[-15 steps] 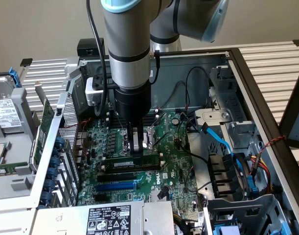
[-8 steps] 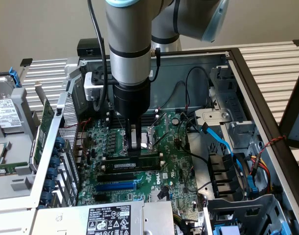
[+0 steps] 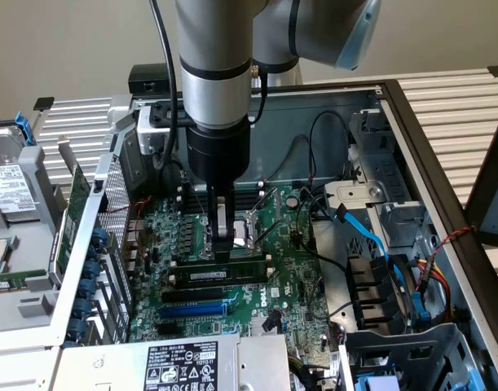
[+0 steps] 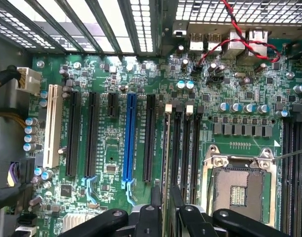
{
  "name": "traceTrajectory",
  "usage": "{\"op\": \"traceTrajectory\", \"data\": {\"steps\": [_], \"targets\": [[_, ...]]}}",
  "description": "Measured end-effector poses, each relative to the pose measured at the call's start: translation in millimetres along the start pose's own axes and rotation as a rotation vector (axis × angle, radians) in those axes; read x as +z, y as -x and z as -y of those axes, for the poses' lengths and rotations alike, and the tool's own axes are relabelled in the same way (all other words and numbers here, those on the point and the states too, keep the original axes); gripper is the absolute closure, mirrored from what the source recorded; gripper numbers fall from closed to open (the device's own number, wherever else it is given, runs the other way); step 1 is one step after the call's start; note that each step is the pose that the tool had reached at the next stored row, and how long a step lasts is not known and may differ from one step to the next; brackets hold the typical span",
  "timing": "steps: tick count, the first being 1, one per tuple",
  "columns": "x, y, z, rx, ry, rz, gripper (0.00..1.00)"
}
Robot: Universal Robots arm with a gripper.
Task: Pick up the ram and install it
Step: 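Insert the ram into the slot, then press down the ram until it locks into place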
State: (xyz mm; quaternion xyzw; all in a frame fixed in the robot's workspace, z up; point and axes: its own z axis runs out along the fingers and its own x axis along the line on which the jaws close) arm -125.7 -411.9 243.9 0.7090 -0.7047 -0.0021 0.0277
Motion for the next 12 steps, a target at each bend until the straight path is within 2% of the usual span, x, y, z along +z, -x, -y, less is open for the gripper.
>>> {"op": "traceTrajectory", "data": {"steps": [12], "targets": [[-3.0,-0.1,0.3,0.000,0.0016,0.0000,0.78]]}}
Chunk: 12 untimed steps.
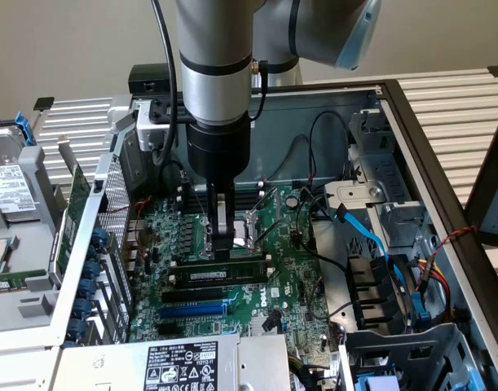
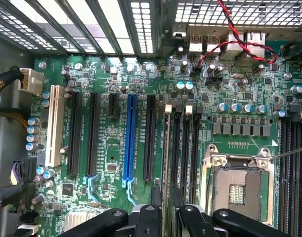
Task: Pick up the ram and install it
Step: 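Press down the ram until it locks into place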
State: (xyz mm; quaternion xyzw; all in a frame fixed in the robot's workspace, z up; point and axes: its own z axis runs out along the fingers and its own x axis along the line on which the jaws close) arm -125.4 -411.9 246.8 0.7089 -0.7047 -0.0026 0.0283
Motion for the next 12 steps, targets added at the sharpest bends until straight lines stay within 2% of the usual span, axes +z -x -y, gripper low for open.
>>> {"op": "traceTrajectory", "data": {"steps": [3,6,8,10,12], "targets": [[-0.8,0.5,0.0,0.000,0.0008,-0.0029,0.78],[-0.8,2.0,0.0,0.000,0.0024,-0.0096,0.78],[-0.7,2.2,0.1,0.000,0.0037,-0.0131,0.80],[-0.8,2.2,0.0,0.000,0.0051,-0.0165,0.89],[-0.9,2.2,-0.1,0.001,0.0070,-0.0187,0.89]]}}
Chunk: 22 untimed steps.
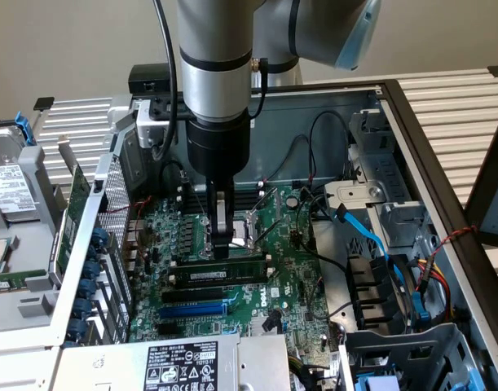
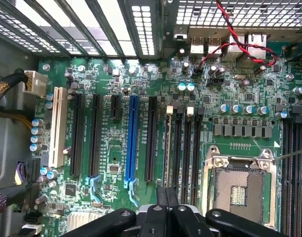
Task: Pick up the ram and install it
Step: 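Press down the ram until it locks into place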
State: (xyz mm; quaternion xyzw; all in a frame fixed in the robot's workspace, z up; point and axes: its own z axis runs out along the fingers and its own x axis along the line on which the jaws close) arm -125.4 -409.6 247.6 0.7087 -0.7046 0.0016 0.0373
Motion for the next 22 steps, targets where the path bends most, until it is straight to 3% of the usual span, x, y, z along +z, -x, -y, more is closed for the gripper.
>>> {"op": "traceTrajectory", "data": {"steps": [22], "targets": [[12.2,2.6,0.7,0.000,-0.0001,0.0001,0.89]]}}
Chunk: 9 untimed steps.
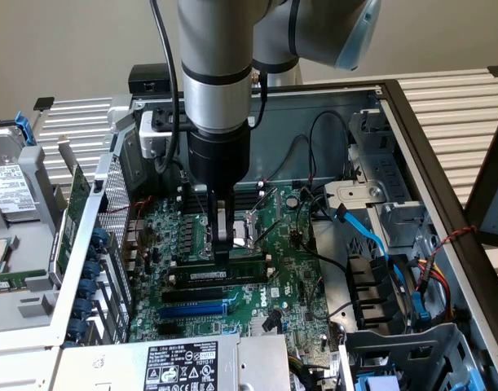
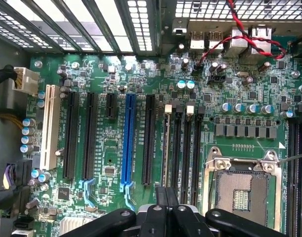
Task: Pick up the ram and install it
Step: 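Press down the ram until it locks into place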
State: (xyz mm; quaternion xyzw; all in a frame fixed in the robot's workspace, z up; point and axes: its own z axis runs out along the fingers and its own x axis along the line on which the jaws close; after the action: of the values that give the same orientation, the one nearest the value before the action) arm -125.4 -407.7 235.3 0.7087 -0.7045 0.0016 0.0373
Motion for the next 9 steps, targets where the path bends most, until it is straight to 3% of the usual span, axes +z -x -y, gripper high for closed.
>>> {"op": "traceTrajectory", "data": {"steps": [9], "targets": [[3.7,0.3,0.2,0.000,0.0000,-0.0001,0.89]]}}
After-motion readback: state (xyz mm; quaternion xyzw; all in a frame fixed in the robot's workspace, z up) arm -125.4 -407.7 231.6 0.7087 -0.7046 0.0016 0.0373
